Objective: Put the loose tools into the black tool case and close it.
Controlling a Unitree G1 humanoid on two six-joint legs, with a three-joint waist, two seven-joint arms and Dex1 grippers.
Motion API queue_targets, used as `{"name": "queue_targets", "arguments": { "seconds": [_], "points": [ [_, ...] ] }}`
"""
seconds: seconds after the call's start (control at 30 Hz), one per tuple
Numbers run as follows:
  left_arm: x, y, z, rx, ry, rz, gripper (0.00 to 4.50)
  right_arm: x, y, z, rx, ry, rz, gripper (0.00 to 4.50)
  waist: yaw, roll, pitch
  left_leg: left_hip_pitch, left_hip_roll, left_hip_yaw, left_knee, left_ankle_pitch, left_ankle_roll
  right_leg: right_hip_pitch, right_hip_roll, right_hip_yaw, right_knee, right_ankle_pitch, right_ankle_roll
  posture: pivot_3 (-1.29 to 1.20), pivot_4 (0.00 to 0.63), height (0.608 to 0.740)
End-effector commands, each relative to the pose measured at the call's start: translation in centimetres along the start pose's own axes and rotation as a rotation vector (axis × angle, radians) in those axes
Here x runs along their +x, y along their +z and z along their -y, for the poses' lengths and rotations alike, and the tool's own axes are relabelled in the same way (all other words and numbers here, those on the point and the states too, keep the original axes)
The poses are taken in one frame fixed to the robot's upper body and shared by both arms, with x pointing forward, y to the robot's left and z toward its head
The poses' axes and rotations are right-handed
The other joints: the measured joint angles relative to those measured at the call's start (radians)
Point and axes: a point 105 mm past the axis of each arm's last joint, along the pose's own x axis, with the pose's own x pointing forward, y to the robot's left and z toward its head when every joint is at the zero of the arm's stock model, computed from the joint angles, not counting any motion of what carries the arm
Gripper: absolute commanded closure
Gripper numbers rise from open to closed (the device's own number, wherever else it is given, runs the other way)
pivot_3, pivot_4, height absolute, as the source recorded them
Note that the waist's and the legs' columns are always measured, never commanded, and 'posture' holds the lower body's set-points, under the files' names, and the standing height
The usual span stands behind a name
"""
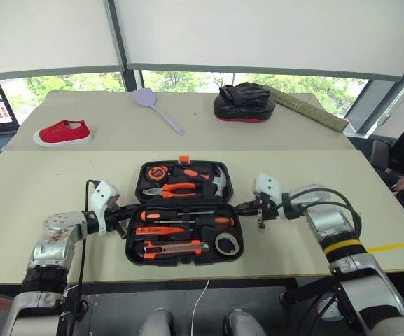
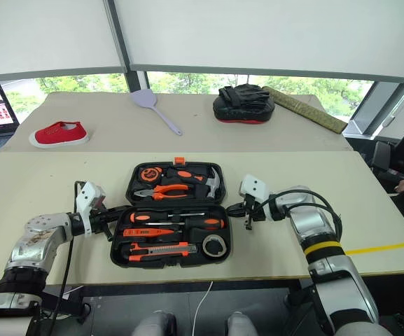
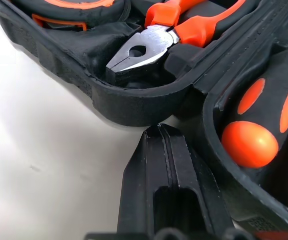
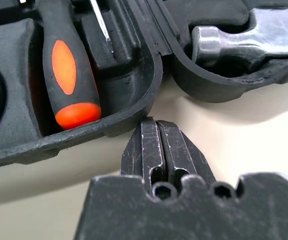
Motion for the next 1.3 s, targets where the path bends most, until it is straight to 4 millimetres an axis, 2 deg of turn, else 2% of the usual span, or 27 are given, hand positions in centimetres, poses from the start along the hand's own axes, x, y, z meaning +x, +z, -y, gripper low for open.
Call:
{"name": "queue_targets", "arguments": {
  "seconds": [0.03, 0.13, 0.17, 0.23, 0.27, 0.37, 0.47, 0.53, 0.57, 0.6, 0.63, 0.7, 0.77, 0.93, 1.07, 1.3],
  "points": [
    [0.1, 2.0, 0.1, 0.062, -0.014, 0.029, 4.5, 0.2, 2.0, -0.4, -0.026, 0.009, 0.045, 4.46, 0.0, 0.0, 0.0, 0.0, 0.0, 0.0, 0.0, 0.0, 0.0, 0.0, 0.0, 0.0, 0.0, 0.0, 0.0, 0.0, 0.15, 0.74],
    [-1.3, 2.1, -1.2, 0.018, 0.005, -0.027, 4.5, -1.0, 1.5, 0.8, 0.019, -0.055, 0.001, 4.46, 0.0, 0.0, 0.0, 0.0, 0.0, -0.001, 0.0, 0.001, 0.0, 0.0, 0.0, 0.0, 0.0, 0.0, 0.0, 0.0, 0.15, 0.74],
    [-1.9, 2.2, -1.2, -0.012, -0.015, -0.048, 4.24, -1.5, 1.5, 0.7, 0.042, -0.046, -0.004, 4.5, 0.0, 0.0, 0.0, 0.0, 0.0, -0.001, 0.0, 0.001, 0.0, 0.0, 0.0, 0.0, 0.0, 0.0, 0.0, 0.0, 0.15, 0.74],
    [-3.3, 1.9, -1.3, -0.007, -0.043, -0.131, 3.85, -2.8, 1.6, 0.7, 0.072, -0.036, -0.008, 3.91, 0.0, 0.0, 0.0, 0.0, 0.0, -0.001, 0.0, 0.001, 0.0, 0.0, 0.001, 0.0, 0.0, 0.0, 0.0, 0.0, 0.15, 0.74],
    [-4.0, 1.4, -2.0, 0.0, 0.007, -0.202, 3.36, -3.5, 1.7, 1.0, 0.069, -0.051, -0.017, 3.64, 0.0, 0.0, 0.0, 0.0, 0.0, -0.001, 0.0, 0.001, 0.0, 0.0, 0.0, 0.0, 0.0, 0.0, 0.0, 0.0, 0.15, 0.74],
    [-5.1, 1.0, -3.8, 0.006, 0.139, -0.299, 2.42, -4.5, 1.5, 1.8, 0.091, -0.118, -0.053, 2.69, 0.0, 0.0, 0.0, 0.0, 0.0, 0.0, 0.0, 0.0, 0.001, 0.0, 0.0, 0.0, -0.001, 0.0, 0.0, 0.0, 0.15, 0.74],
    [-6.0, 3.1, -3.4, -0.106, 0.089, -0.232, 1.37, -5.6, 1.7, 1.3, 0.212, -0.107, -0.148, 1.66, 0.001, 0.0, 0.0, 0.0, 0.0, 0.0, 0.0, 0.0, 0.0, 0.0, 0.0, 0.0, 0.0, 0.0, 0.0, 0.0, 0.15, 0.74],
    [-5.8, 4.8, -3.3, -0.182, 0.072, -0.159, 0.59, -5.7, 2.5, 0.9, 0.262, -0.086, -0.144, 0.95, 0.001, -0.001, 0.001, 0.0, 0.0, -0.001, 0.001, 0.0, 0.0, -0.001, 0.0, 0.0, 0.001, 0.0, 0.0, 0.0, 0.15, 0.74],
    [-5.6, 5.4, -3.3, -0.201, 0.076, -0.141, 0.41, -5.6, 2.8, 0.8, 0.302, -0.079, -0.148, 0.78, 0.001, -0.001, 0.001, 0.0, 0.0, -0.001, 0.001, 0.0, 0.0, -0.001, 0.0, 0.0, 0.001, 0.0, -0.001, 0.0, 0.15, 0.74],
    [-5.4, 5.6, -3.5, -0.234, 0.092, -0.149, 0.0, -5.5, 3.2, 0.8, 0.343, -0.078, -0.148, 0.29, 0.001, -0.001, 0.001, 0.0, 0.0, -0.001, 0.001, 0.0, 0.0, -0.001, 0.0, 0.0, 0.001, 0.0, -0.001, 0.0, 0.15, 0.74],
    [-5.3, 5.6, -3.7, -0.257, 0.107, -0.16, 0.0, -5.3, 3.5, 0.8, 0.372, -0.078, -0.15, 0.05, 0.001, -0.001, 0.001, 0.0, 0.0, -0.001, 0.001, 0.0, 0.0, -0.001, 0.0, 0.0, 0.001, 0.0, -0.001, 0.0, 0.15, 0.74],
    [-4.7, 5.8, -3.4, -0.3, 0.094, -0.182, 0.0, -4.7, 4.4, 1.4, 0.443, -0.104, -0.146, 0.05, 0.0, -0.001, 0.001, 0.0, 0.0, -0.001, 0.001, 0.0, 0.001, 0.0, 0.001, 0.001, 0.001, 0.0, -0.001, 0.0, 0.15, 0.74],
    [-3.7, 6.4, -3.8, -0.348, 0.134, -0.191, 0.0, -3.9, 5.1, 3.4, 0.547, -0.198, -0.129, 0.05, -0.005, -0.001, 0.001, 0.0, 0.0, -0.001, 0.001, 0.0, 0.001, -0.001, 0.001, 0.001, 0.001, 0.0, 0.0, 0.0, 0.15, 0.74],
    [-1.5, 6.8, -5.8, -0.363, 0.269, -0.181, 0.0, -2.1, 5.5, 6.2, 0.628, -0.314, -0.13, 0.05, 0.001, -0.002, 0.001, 0.0, 0.0, -0.002, 0.001, 0.001, 0.001, -0.001, 0.002, 0.001, 0.002, 0.0, -0.001, 0.0, 0.15, 0.74],
    [-0.6, 6.9, -5.4, -0.381, 0.242, -0.199, 0.0, -1.2, 5.9, 6.7, 0.659, -0.32, -0.129, 0.05, 0.001, -0.002, 0.001, -0.002, -0.001, -0.002, 0.001, 0.0, 0.001, -0.001, 0.001, 0.001, 0.001, 0.0, 0.0, 0.0, 0.15, 0.74],
    [0.4, 6.5, -4.7, -0.392, 0.197, -0.237, 0.0, -0.6, 5.0, 6.8, 0.669, -0.316, -0.183, 0.05, -0.001, -0.002, 0.001, -0.003, -0.001, -0.002, 0.0, 0.0, 0.002, -0.002, 0.001, 0.001, 0.001, 0.0, 0.0, 0.0, 0.15, 0.74]
  ]
}}
